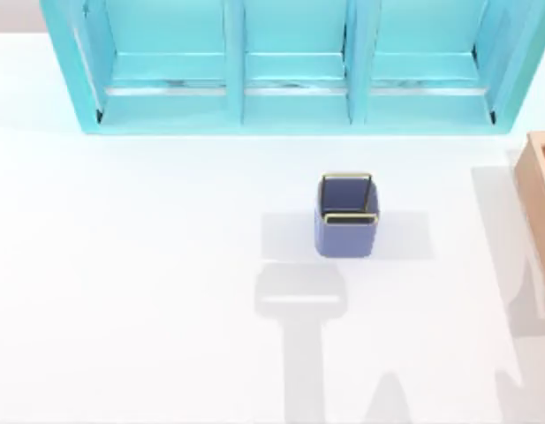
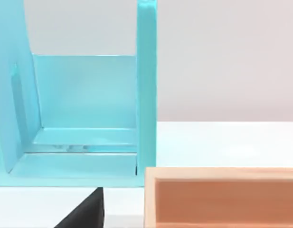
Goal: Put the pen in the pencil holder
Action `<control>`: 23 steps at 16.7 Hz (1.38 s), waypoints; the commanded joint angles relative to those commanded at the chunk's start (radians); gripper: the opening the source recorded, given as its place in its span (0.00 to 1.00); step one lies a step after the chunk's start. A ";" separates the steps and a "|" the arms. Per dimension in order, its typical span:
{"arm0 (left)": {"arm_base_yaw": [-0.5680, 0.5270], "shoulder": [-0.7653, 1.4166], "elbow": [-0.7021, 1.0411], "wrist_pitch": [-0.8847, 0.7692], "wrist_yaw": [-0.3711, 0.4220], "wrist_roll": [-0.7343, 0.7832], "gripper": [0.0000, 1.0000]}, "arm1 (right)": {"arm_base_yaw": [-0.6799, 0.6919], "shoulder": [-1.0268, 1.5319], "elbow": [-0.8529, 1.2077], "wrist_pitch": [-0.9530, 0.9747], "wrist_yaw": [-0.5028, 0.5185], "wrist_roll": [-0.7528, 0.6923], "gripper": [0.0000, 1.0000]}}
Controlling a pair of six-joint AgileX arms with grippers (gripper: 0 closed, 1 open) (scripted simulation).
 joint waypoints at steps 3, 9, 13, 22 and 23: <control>0.047 -0.036 0.014 -0.068 0.007 0.038 0.00 | 0.000 0.000 0.000 0.000 0.000 0.000 1.00; 0.225 -0.240 0.051 -0.458 0.035 0.240 0.00 | 0.000 0.000 0.000 0.000 0.000 0.000 1.00; 0.346 -0.405 0.072 -0.729 0.055 0.389 0.00 | 0.000 0.000 0.000 0.000 0.000 0.000 1.00; 0.404 -0.499 0.077 -0.841 0.066 0.469 0.00 | 0.000 0.000 0.000 0.000 0.000 0.000 1.00; 0.406 -0.503 0.078 -0.836 0.069 0.475 0.00 | 0.000 0.000 0.000 0.000 0.000 0.000 1.00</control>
